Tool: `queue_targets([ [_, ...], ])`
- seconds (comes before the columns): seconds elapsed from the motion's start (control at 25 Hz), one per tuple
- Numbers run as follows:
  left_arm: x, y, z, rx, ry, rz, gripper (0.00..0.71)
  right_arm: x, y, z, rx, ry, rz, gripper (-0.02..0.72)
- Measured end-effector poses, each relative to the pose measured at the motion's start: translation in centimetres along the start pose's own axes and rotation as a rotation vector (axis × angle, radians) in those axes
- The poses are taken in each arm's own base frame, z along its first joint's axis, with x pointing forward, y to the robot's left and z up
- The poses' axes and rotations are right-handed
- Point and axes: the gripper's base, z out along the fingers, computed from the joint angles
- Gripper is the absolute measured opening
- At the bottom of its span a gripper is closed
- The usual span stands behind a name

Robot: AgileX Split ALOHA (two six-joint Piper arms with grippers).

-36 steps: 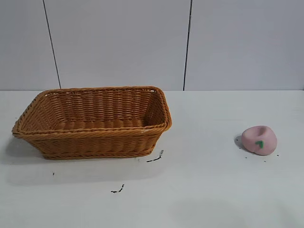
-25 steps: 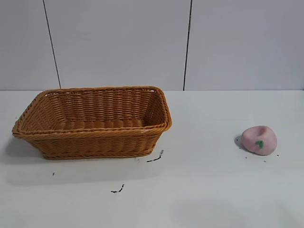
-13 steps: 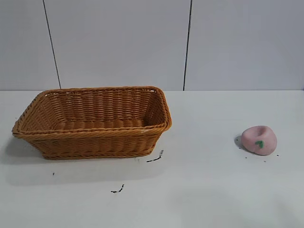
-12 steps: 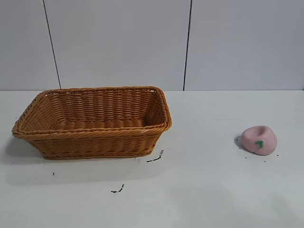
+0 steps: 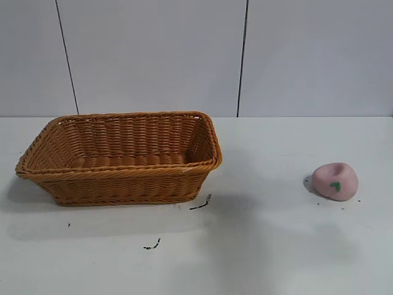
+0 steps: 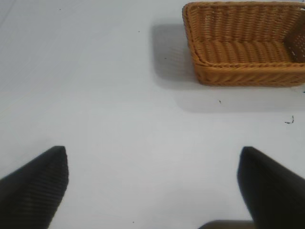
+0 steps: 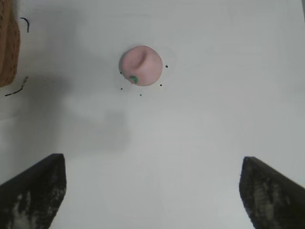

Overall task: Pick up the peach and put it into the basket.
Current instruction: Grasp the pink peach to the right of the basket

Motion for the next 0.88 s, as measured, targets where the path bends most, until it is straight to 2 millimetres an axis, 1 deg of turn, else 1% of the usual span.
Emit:
queue_targets([
  [0.04, 0.0, 0.0, 0.0, 0.0, 0.0, 0.0, 0.693, -1.1, 0.0, 0.9, 0.0, 0.021, -0.004, 0.686],
  [0.16, 0.0, 0.0, 0.0, 0.0, 0.0, 0.0, 0.693, -3.8, 0.1, 4.6, 0.001, 0.109, -0.006, 0.686],
  [0.24, 0.0, 0.0, 0.0, 0.0, 0.0, 0.0, 0.693, -5.1, 0.1, 6.9, 0.002, 0.153, -0.008, 0.686],
  [0.32, 0.0, 0.0, 0.0, 0.0, 0.0, 0.0, 0.693, -5.9, 0.1, 9.5, 0.002, 0.211, -0.009, 0.686],
  [0.44, 0.0, 0.0, 0.0, 0.0, 0.0, 0.0, 0.693, -6.2, 0.1, 13.0, 0.003, 0.286, -0.009, 0.685],
  [0.6, 0.0, 0.0, 0.0, 0.0, 0.0, 0.0, 0.693, -5.9, 0.1, 16.8, 0.003, 0.343, -0.016, 0.685],
  [0.72, 0.0, 0.0, 0.0, 0.0, 0.0, 0.0, 0.693, -5.7, 0.2, 18.6, -0.011, 0.347, -0.027, 0.685],
  [0.88, 0.0, 0.0, 0.0, 0.0, 0.0, 0.0, 0.693, -5.8, 0.4, 19.4, -0.036, 0.337, -0.034, 0.685],
])
